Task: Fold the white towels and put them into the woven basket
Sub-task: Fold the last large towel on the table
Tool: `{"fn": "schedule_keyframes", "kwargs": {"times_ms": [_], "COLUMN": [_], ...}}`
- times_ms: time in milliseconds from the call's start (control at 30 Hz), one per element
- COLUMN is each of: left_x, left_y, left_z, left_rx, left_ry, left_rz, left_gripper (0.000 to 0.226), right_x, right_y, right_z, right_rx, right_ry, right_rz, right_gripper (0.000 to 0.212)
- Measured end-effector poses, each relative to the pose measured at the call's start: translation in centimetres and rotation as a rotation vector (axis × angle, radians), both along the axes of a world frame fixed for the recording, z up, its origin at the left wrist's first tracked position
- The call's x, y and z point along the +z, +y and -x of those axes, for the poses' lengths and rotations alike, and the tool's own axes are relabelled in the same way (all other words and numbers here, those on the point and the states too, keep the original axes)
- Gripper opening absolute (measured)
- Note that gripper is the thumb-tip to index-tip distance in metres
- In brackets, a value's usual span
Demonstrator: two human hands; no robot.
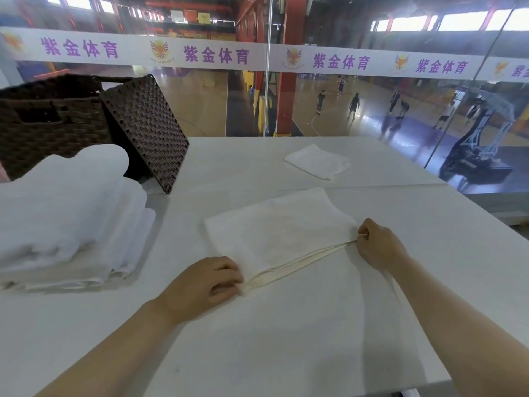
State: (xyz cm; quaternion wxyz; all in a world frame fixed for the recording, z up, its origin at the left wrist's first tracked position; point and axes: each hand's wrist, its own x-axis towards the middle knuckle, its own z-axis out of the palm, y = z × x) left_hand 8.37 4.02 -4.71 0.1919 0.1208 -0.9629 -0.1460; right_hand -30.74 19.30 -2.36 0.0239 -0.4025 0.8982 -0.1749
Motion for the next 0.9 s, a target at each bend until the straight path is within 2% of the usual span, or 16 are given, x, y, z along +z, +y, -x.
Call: {"fn": "schedule_keyframes", "kwargs": {"times_ms": [67, 133, 233, 267, 333, 400, 467, 567, 700, 767, 833, 900], "left_x": [0.7, 1.5, 2.7, 2.8, 2.0, 0.6, -0.4, -0.3, -0.1, -0.2, -0.3, 0.0], "left_y": [0.6, 1.3, 1.7, 1.6, 1.3, 1.4, 1.2, 0.7, 1.4, 1.9, 1.9, 1.8], "left_z": [-0.1, 0.3, 2.3, 3.1, 4.3, 4.7, 4.5, 4.4, 4.6, 4.6, 4.5, 4.1], "left_rx": [-0.057, -0.049, 0.125, 0.232, 0.428, 0.482, 0.463, 0.437, 0.430, 0.426, 0.396, 0.369], "left_ry": [0.016, 0.111, 0.271, 0.220, -0.086, -0.341, -0.365, -0.379, -0.410, -0.382, -0.345, -0.234], "left_rz": [-0.019, -0.089, -0.151, -0.130, -0.100, -0.107, -0.104, -0.088, -0.078, -0.080, -0.104, -0.233], "left_gripper": [0.029, 0.038, 0.029, 0.028, 0.062, 0.087, 0.094, 0.096, 0.103, 0.105, 0.106, 0.109], "right_x": [0.7, 0.9, 0.8, 0.8, 1.1, 1.5, 1.7, 2.0, 3.1, 4.4, 6.1, 7.3], "right_y": [-0.8, -1.6, -2.8, -3.2, -3.8, -4.1, -4.0, -3.7, -4.6, -5.6, -6.2, -6.4], "right_z": [0.0, 0.2, 0.5, 0.6, 0.8, 1.1, 1.3, 1.1, -1.0, -3.0, -5.8, -9.2], "right_rx": [-0.082, -0.126, -0.175, -0.196, -0.210, -0.202, -0.206, -0.241, -0.293, -0.273, -0.176, -0.028], "right_ry": [-0.101, -0.138, -0.186, -0.215, -0.298, -0.386, -0.445, -0.518, -0.603, -0.567, -0.479, -0.371], "right_rz": [0.016, 0.009, -0.023, -0.042, -0.085, -0.108, -0.085, 0.084, 0.465, 0.593, 0.662, 0.678], "right_gripper": [0.020, 0.026, 0.035, 0.039, 0.036, 0.026, 0.019, 0.019, 0.016, 0.024, 0.023, 0.018]}}
